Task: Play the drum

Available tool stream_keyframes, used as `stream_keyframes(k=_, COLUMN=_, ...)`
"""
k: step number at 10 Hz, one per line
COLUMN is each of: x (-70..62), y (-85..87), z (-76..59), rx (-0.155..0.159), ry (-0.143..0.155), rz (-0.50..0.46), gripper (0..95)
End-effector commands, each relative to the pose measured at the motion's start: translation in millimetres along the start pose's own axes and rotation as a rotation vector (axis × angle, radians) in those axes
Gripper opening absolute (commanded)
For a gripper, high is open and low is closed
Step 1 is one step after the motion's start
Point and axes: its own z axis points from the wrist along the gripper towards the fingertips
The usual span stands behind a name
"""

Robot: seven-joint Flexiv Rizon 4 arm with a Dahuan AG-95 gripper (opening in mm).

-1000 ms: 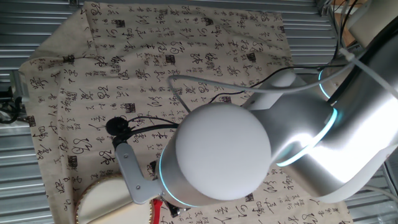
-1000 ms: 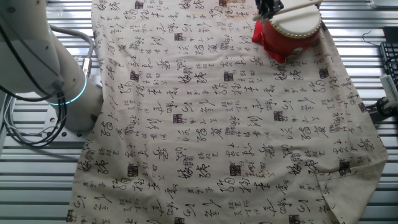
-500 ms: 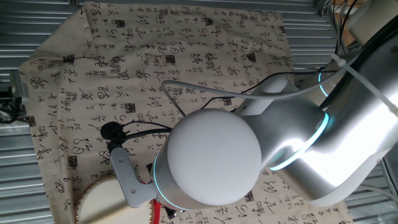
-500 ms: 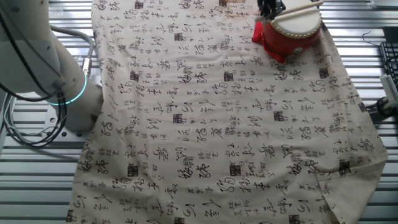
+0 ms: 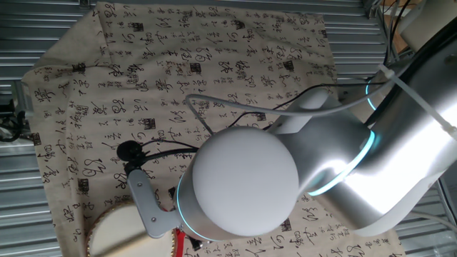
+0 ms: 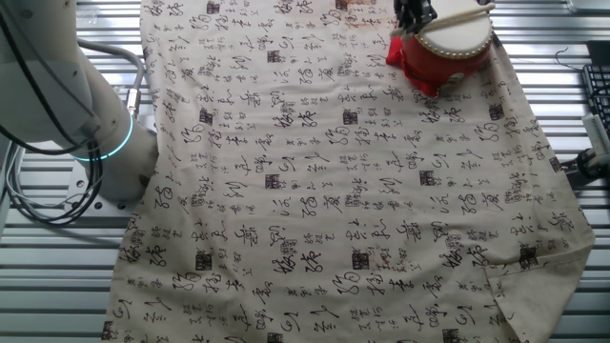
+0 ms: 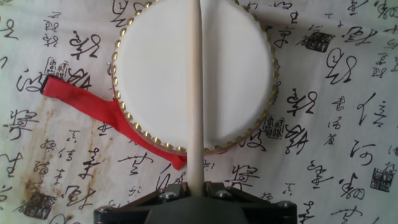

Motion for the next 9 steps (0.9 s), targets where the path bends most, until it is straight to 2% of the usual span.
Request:
stream_keyframes(k=1, x=0.6, y=-0.6, z=0.2, rx=0.000, ry=0.000, rz=0.000, gripper=0.0)
stream_keyframes(k=9, x=0.6, y=-0.6, z=0.3, rx=-0.007, ry=0.002, rz=-0.014, gripper=0.0)
